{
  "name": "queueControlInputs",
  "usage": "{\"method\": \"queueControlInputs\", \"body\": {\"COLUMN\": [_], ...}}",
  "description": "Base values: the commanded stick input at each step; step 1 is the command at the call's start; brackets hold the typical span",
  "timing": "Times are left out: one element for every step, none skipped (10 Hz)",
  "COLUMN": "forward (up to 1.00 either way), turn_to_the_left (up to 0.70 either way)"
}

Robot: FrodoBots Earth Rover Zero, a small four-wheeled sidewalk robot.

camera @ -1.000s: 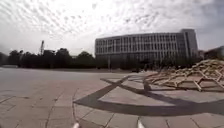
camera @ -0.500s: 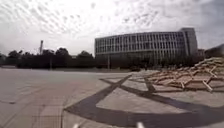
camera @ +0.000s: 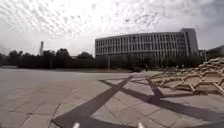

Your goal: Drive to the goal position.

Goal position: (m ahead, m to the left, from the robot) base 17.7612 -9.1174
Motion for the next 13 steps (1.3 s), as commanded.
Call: {"method": "queueControlInputs", "body": {"forward": [0.7, 0.7, 0.7, 0.7, 0.7, 0.7, 0.7, 0.7, 0.7, 0.7, 0.7, 0.7, 0.7], "turn_to_the_left": [0.0, 0.0, 0.0, 0.0, 0.0, 0.0, 0.0, 0.0, 0.0, 0.0, 0.0, 0.0, 0.0]}}
